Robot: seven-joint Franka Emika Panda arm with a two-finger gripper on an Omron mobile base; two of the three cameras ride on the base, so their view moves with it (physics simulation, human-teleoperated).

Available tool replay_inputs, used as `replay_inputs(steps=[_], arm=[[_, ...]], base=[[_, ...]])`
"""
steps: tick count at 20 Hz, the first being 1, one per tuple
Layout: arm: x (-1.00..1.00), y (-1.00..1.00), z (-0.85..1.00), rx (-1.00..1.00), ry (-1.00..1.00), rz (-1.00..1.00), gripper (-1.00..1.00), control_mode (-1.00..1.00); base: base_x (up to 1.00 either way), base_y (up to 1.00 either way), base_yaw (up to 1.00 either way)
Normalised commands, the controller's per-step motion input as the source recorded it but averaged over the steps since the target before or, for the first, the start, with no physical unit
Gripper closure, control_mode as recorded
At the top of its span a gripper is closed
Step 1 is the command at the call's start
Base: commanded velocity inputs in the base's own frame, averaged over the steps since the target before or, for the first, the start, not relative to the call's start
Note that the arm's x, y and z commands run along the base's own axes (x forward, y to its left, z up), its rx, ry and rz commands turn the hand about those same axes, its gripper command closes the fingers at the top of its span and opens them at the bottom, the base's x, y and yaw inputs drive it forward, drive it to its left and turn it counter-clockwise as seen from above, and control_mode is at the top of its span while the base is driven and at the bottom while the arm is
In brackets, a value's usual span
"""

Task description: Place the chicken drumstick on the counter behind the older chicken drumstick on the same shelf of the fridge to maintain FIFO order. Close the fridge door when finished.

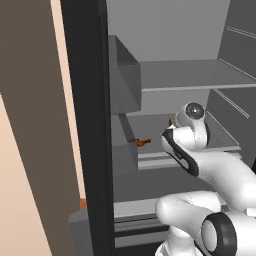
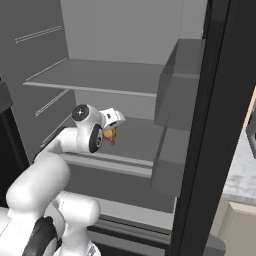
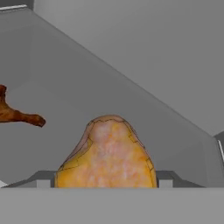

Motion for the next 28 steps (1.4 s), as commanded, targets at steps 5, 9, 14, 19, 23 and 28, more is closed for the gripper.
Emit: replay_inputs(steps=[5, 9, 14, 19, 23, 28], arm=[[0.59, 0.08, -0.11, -0.06, 0.03, 0.00, 1.00, -1.00], [0.47, 0.19, -0.20, -0.09, 0.00, 0.00, 1.00, -1.00], [0.45, 0.05, -0.14, -0.06, 0.00, 0.00, 1.00, -1.00], [0.38, 0.00, -0.35, -0.04, 0.00, 0.00, 1.00, -1.00], [0.31, 0.00, -0.38, -0.04, 0.00, 0.00, 1.00, -1.00], [0.52, 0.00, -0.21, -0.02, 0.00, 0.00, 1.00, -1.00]], base=[[0.00, 0.00, 0.00], [0.00, 0.00, 0.00], [0.00, 0.00, 0.00], [0.00, 0.00, 0.00], [0.00, 0.00, 0.00], [0.00, 0.00, 0.00]])
